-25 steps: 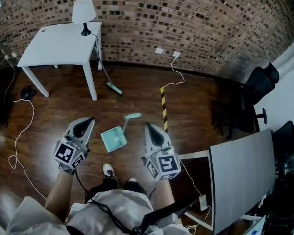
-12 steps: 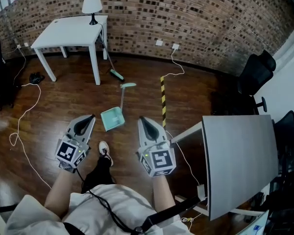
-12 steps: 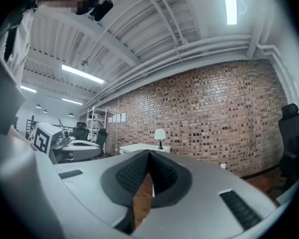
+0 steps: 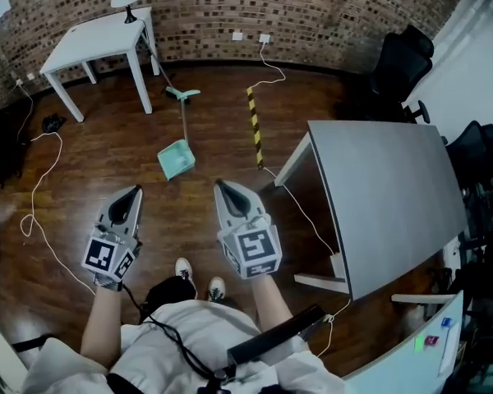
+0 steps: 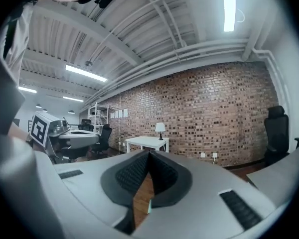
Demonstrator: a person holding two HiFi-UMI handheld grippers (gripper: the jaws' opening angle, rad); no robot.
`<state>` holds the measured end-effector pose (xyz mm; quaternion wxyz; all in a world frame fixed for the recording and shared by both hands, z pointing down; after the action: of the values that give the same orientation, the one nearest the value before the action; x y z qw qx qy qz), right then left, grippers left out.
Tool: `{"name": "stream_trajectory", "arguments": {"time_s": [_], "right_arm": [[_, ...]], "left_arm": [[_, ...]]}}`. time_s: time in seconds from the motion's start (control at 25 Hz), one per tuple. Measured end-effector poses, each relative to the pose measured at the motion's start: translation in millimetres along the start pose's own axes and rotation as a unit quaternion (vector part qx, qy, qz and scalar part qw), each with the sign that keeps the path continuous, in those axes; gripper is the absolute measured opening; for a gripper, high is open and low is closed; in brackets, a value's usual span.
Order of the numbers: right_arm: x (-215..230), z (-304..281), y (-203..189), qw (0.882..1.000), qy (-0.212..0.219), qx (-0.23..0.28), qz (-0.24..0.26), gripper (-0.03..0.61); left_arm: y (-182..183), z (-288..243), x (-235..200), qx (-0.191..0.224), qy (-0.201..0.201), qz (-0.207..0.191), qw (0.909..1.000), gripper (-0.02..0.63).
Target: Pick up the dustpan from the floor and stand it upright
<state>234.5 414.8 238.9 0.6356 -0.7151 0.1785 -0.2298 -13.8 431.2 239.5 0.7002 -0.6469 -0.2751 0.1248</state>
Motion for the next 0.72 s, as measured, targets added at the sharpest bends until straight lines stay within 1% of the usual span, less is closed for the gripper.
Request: {"name": "stream_trajectory", "arguments": {"time_s": [0.08, 0.16, 0.32, 0.52, 0.72], "right_arm": [[-11, 11, -3, 1.000, 0.004, 0.001, -0.015, -0.020], [-19, 20, -4, 1.000, 0.007, 0.002, -0.019, -0.020], [-28, 32, 4, 0.999, -0.005, 0.029, -0.030, -0.020], [-45, 19, 10, 0.999, -0.001, 0.033, -0.029, -0.020], [-54, 9, 21, 0.999, 0.004, 0.040, -0.028, -0.020]], "left_arm": [[3, 14, 6, -0.003, 0.000, 0.003, 1.0000, 0.012], [5, 26, 10, -0.009, -0.001, 0.003, 1.0000, 0.012], [8, 32, 8, -0.013, -0.008, 0.008, 0.9998, 0.012], [14, 38, -7, -0.002, -0.011, 0.005, 0.9999, 0.012], [18, 40, -11, 0.006, -0.019, 0.001, 0.9998, 0.012]]}}
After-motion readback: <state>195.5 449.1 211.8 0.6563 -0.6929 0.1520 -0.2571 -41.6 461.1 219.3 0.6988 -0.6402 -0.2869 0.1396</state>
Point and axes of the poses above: the fingertips, and each gripper's own axes: z backward along the fingers, x to its right, y out of its top, the point moved 7 cm from there along z, backward along the fingers, and after that the axes turned 5 degrees about -z, right-handed, at the moved point
